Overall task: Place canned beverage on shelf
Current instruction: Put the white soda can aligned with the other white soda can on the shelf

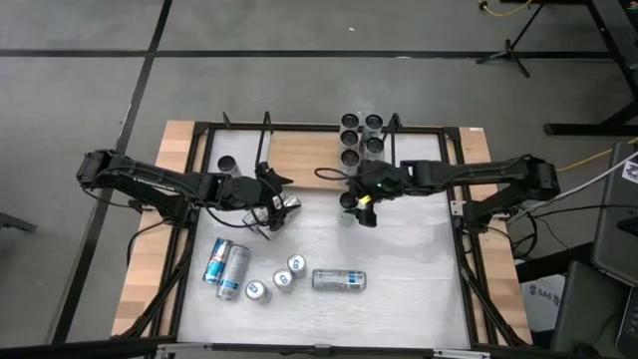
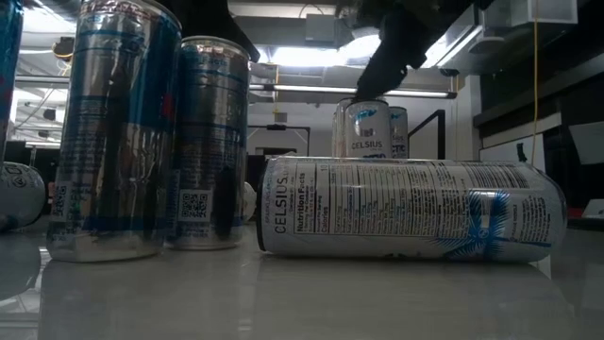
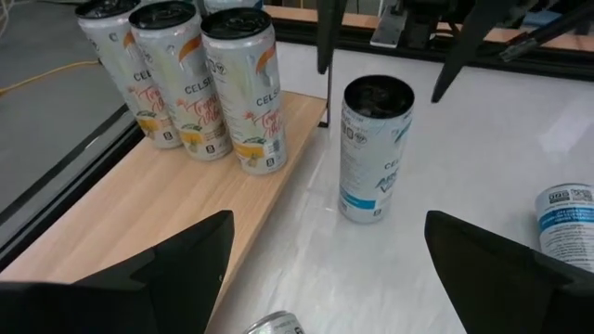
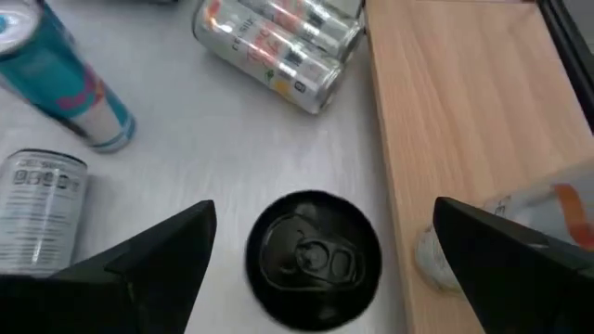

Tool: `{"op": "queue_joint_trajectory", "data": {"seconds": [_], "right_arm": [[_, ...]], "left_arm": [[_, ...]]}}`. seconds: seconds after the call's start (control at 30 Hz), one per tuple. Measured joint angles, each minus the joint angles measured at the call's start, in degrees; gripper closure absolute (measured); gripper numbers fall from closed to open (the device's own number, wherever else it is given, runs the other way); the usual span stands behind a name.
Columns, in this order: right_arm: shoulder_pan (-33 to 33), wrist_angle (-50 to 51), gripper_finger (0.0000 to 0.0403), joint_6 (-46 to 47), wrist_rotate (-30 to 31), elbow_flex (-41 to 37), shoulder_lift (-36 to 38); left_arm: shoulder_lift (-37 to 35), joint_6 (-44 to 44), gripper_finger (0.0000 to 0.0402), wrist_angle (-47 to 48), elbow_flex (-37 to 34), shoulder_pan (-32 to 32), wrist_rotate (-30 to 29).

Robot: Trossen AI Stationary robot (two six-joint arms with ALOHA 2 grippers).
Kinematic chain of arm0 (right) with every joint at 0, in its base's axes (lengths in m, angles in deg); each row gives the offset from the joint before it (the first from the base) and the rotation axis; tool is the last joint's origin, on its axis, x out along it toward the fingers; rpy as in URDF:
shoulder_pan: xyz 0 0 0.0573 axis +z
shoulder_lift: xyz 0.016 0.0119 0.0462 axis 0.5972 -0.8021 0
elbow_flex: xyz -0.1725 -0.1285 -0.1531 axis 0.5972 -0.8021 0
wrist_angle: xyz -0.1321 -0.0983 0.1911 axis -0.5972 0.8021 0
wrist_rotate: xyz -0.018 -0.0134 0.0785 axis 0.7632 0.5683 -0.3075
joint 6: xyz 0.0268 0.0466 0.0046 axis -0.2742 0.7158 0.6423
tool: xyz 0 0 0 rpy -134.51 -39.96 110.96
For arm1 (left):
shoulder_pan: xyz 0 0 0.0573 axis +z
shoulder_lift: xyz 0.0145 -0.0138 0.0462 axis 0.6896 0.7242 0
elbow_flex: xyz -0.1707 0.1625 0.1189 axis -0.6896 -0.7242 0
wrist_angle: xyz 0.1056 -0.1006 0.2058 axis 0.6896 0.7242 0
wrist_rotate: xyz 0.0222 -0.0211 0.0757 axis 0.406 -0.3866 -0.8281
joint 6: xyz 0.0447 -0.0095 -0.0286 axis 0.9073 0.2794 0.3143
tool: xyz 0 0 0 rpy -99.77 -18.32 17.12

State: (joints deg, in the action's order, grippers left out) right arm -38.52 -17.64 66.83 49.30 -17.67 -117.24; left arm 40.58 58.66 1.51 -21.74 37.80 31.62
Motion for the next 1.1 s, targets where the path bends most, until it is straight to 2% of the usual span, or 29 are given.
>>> {"op": "queue_joint_trajectory", "data": {"seconds": [0.63, 0.93, 1.1], "right_arm": [[0.0, 2.0, 0.0010, 0.0, 0.6, 0.0, -6.3], [0.0, 1.6, 0.0011, 10.0, 0.7, 0.0, -6.3], [0.0, 1.6, 0.0011, 11.9, 0.7, 0.0, -6.3]], "left_arm": [[0.0, 0.0, 0.0053, -0.3, 0.0, 0.0, 1.4], [0.0, 0.0, 0.0053, -0.3, 0.0, 0.0, 1.4], [0.0, 0.0, 0.0053, -0.3, 0.0, 0.0, 1.4]]}}
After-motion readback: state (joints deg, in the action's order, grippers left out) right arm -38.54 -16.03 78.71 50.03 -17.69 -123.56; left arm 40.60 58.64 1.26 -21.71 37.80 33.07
